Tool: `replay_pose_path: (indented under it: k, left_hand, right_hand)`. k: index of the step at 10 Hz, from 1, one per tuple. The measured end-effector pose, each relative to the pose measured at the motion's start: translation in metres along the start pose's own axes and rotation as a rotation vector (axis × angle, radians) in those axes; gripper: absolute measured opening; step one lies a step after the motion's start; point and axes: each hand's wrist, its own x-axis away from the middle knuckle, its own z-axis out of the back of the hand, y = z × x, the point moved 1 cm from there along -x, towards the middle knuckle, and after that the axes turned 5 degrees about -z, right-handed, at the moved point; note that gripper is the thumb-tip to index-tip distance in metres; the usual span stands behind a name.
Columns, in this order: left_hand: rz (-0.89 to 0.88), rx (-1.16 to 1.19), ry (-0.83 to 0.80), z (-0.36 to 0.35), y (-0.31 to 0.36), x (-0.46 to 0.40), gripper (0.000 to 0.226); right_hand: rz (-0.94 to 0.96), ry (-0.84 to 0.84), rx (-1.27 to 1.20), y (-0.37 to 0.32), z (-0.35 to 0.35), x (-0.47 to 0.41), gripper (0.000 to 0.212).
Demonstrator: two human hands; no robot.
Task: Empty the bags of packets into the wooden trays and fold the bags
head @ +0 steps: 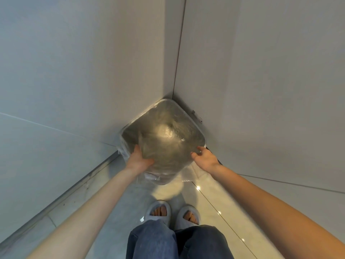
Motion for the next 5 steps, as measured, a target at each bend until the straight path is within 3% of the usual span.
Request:
replay_pose_path:
  k: [3, 5]
  left_hand:
    - [-0.142, -0.304, -0.029, 0.020, 0.037, 0.061, 0.065]
    - [-0.241, -0.535, -0.030, 0.041, 0.072, 0.121, 0.068]
  right_hand:
    - [0.060, 0.007, 0.113, 0.000, 0.018, 0.066, 0.059]
    - [0.126, 0.096, 0.309, -0.016, 0.031, 0.134, 0.060]
